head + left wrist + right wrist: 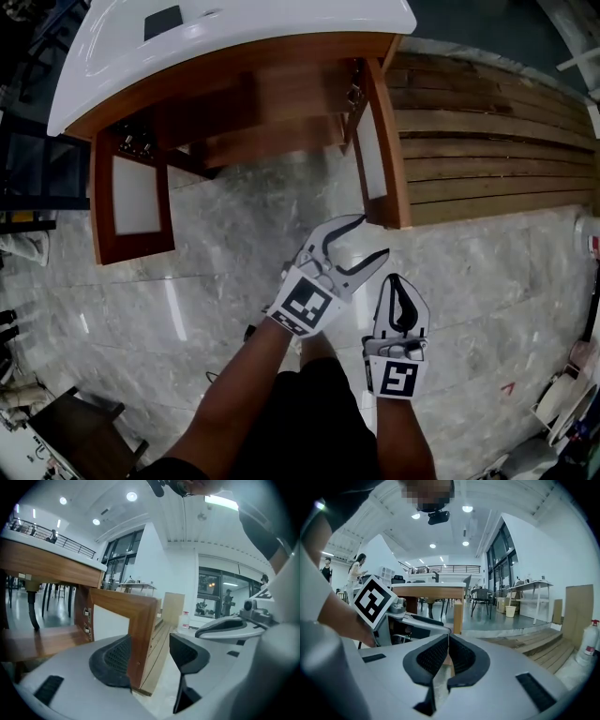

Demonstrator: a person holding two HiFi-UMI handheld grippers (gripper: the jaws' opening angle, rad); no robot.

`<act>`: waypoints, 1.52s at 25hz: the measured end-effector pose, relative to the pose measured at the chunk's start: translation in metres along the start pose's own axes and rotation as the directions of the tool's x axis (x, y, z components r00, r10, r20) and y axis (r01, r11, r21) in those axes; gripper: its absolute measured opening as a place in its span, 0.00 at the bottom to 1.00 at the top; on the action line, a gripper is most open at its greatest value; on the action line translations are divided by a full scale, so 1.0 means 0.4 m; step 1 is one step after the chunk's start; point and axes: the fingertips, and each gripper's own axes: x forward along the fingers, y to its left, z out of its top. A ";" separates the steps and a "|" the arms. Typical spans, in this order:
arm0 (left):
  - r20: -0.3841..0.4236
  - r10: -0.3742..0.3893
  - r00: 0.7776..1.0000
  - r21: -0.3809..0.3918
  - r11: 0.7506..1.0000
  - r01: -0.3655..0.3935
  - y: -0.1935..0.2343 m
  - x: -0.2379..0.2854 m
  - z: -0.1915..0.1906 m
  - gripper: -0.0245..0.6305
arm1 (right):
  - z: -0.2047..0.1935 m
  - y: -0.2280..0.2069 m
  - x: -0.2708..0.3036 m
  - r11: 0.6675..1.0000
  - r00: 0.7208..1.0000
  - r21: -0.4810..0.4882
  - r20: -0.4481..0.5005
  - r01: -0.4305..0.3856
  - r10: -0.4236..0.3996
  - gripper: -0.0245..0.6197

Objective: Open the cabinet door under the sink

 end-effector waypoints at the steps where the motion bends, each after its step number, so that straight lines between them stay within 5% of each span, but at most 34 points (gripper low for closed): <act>1: -0.001 0.005 1.000 -0.005 1.000 -0.005 -0.002 -0.006 0.001 0.45 | 0.004 -0.003 -0.004 1.000 1.000 0.000 0.002 0.001 -0.001 0.08; 10: -0.006 0.136 0.991 -0.069 0.988 -0.136 0.018 -0.184 0.036 0.43 | 0.099 0.060 -0.028 0.998 0.998 -0.009 0.021 -0.062 0.062 0.08; 16: 0.031 0.250 0.968 -0.088 0.965 -0.247 0.032 -0.355 0.166 0.34 | 0.247 0.130 -0.026 0.987 0.985 -0.052 0.075 -0.151 0.155 0.08; 24: 0.099 0.424 0.900 -0.123 0.903 -0.412 0.014 -0.576 0.359 0.10 | 0.459 0.215 -0.078 0.960 0.955 -0.130 0.135 -0.247 0.264 0.08; 31: 0.081 0.559 0.825 -0.202 0.820 -0.536 -0.008 -0.743 0.461 0.07 | 0.622 0.261 -0.144 0.940 0.929 -0.136 0.162 -0.312 0.332 0.08; 35: 0.138 0.532 0.836 -0.182 0.843 -0.506 -0.023 -0.755 0.558 0.07 | 0.699 0.275 -0.126 0.927 0.917 -0.139 0.152 -0.349 0.368 0.08; 38: 0.138 0.530 0.837 -0.122 0.848 -0.516 -0.026 -0.743 0.618 0.07 | 0.774 0.306 -0.120 0.898 0.883 -0.171 0.182 -0.406 0.433 0.07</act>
